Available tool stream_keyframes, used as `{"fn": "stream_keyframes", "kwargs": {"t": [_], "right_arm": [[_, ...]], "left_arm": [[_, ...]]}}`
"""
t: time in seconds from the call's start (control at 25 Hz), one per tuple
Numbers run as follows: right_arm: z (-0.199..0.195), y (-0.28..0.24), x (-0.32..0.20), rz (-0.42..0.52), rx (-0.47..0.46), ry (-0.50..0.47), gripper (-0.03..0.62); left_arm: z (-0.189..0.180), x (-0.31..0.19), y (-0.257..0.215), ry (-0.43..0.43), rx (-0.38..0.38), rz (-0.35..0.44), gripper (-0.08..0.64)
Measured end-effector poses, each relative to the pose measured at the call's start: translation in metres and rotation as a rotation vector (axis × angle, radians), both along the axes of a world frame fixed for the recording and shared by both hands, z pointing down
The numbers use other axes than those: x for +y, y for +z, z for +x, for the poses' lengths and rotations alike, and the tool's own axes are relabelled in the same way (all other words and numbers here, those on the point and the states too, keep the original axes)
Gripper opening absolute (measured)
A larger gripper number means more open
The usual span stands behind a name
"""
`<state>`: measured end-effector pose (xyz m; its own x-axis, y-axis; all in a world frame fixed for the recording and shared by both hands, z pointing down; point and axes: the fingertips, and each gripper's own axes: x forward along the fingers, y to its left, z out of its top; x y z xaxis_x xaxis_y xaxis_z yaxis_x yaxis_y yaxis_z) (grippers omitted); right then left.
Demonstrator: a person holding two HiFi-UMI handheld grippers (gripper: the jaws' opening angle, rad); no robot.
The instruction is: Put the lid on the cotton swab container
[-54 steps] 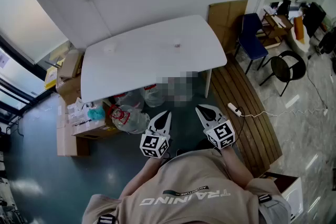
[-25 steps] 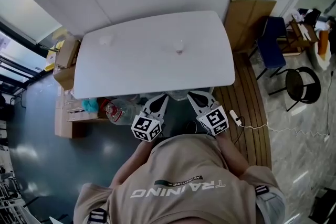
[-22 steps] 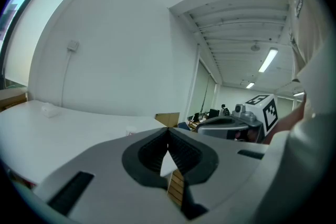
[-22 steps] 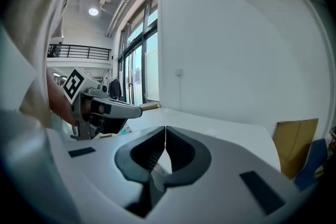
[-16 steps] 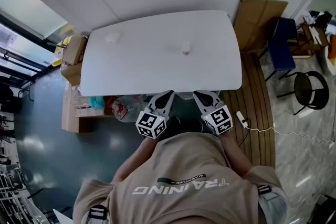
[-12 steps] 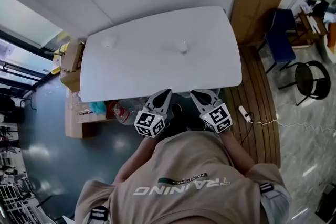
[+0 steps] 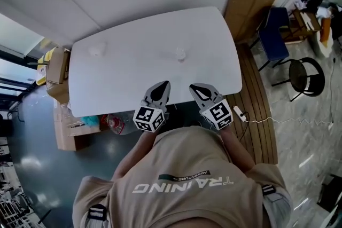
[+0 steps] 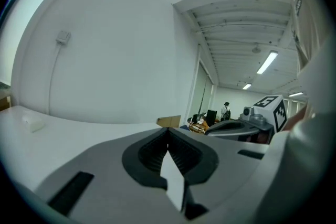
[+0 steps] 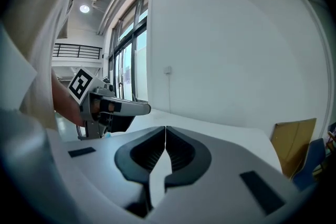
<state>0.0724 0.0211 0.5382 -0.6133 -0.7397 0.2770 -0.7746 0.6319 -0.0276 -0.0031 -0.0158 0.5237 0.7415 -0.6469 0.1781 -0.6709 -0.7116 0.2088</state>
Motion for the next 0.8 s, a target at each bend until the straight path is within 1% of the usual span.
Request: {"fn": "stream_keyframes", "kwargs": {"t": [0.16, 0.24, 0.44, 0.6, 0.68, 0.8], "right_arm": [[-0.007, -0.013, -0.047, 0.023, 0.022, 0.030, 0.018], [-0.007, -0.017, -0.068, 0.028, 0.030, 0.053, 0.018], [-0.010, -0.010, -0.107, 0.011, 0.097, 0.094, 0.018], [0.000, -0.008, -0.130, -0.001, 0.106, 0.140, 0.018], [0.005, -0.009, -0.137, -0.008, 0.114, 0.144, 0.018], [0.012, -0.010, -0.147, -0.012, 0.123, 0.124, 0.018]], "left_arm": [[-0.015, -0.047, -0.016, -0.002, 0.002, 0.064, 0.012], [-0.018, -0.069, -0.020, 0.000, 0.009, 0.079, 0.012], [-0.025, -0.110, -0.011, 0.030, 0.017, 0.052, 0.012], [-0.019, -0.127, 0.000, 0.066, 0.020, 0.037, 0.012], [-0.015, -0.132, 0.003, 0.066, 0.027, 0.025, 0.012], [-0.007, -0.140, 0.002, 0.050, 0.036, 0.026, 0.012]]}}
